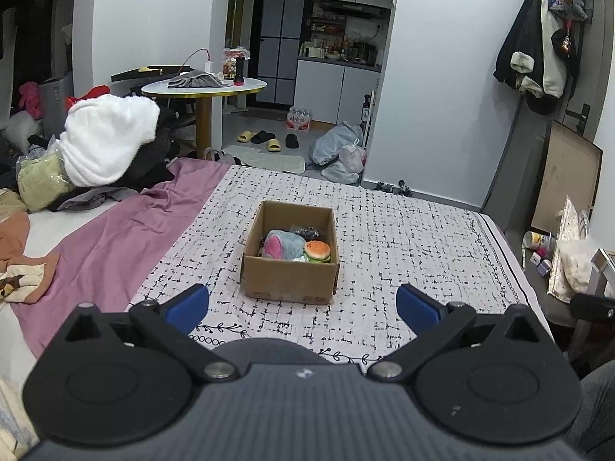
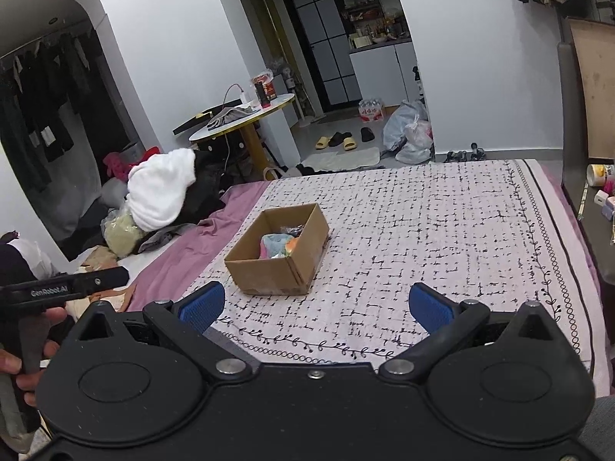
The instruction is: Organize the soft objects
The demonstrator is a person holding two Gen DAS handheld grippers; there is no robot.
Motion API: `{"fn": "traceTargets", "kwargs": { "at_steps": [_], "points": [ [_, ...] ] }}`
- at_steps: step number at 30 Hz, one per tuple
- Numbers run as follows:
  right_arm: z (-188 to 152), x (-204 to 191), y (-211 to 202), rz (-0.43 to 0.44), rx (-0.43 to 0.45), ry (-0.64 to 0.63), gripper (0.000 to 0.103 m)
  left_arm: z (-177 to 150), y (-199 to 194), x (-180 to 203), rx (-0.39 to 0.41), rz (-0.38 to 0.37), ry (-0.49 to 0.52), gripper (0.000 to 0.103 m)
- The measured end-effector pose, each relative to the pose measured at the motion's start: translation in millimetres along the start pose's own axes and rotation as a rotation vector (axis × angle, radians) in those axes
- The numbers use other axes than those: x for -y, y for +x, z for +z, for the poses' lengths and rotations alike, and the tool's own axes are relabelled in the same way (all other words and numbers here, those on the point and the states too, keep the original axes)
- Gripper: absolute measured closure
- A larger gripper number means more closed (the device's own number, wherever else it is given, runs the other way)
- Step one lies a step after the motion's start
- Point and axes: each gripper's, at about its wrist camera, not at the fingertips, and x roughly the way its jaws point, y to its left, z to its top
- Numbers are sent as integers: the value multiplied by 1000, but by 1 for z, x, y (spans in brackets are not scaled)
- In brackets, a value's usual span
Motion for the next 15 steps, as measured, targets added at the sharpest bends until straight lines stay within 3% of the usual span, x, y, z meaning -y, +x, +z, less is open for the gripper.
{"fn": "traceTargets", "kwargs": {
  "at_steps": [15],
  "points": [
    [-1, -14, 0, -13, -8, -24, 0, 7, -1, -3, 9, -30, 35, 0]
  ]
}}
